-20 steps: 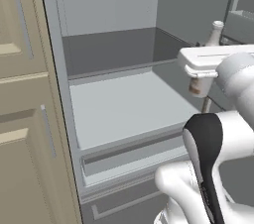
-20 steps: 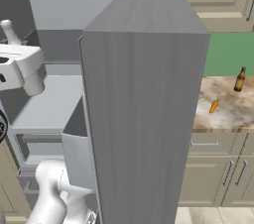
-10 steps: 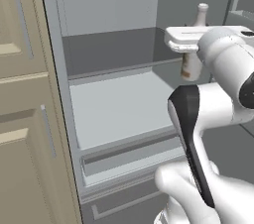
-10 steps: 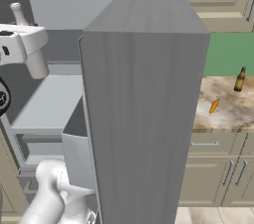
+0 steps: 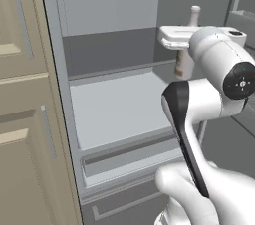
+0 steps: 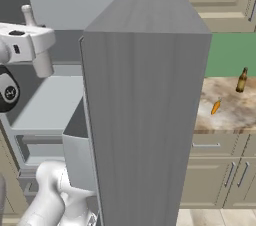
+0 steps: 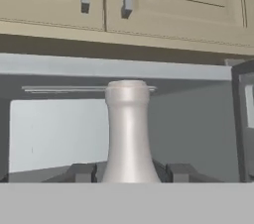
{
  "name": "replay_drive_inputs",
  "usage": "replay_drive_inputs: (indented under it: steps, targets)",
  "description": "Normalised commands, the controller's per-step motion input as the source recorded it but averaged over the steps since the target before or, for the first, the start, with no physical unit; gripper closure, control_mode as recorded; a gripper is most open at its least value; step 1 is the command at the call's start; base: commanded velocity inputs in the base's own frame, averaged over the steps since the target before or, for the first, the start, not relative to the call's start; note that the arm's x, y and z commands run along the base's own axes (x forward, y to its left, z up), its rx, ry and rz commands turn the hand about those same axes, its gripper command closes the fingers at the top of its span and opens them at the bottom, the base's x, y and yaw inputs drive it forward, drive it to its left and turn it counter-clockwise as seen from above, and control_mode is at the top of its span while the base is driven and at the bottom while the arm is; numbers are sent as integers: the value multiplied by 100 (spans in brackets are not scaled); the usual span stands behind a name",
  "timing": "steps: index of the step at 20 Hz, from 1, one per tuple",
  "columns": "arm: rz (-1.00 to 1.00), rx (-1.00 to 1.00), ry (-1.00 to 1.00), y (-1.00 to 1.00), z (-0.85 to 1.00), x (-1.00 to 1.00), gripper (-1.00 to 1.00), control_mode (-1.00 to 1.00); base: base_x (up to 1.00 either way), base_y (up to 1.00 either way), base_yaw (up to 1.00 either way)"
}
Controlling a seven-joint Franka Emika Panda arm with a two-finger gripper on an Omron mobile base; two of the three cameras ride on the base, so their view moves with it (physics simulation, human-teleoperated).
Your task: Place the liquor and beer on the top shelf of the fridge to keep them out of children's reach, and place the carrot on lower shelves for easy access.
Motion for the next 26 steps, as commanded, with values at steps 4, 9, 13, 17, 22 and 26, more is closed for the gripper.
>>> replay_drive_inputs:
  steps: [4,9,13,17,22,26]
  targets:
    - [0,8,-3,0,-9,41,100,-100,0,0,0]
    - [0,4,1,0,3,49,100,-100,0,0,0]
    - [0,0,10,0,9,59,100,-100,0,0,0]
    - [0,0,4,0,0,57,100,-100,0,0,0]
    - [0,0,0,0,0,51,100,-100,0,0,0]
    - [0,0,-2,0,-1,44,100,-100,0,0,0]
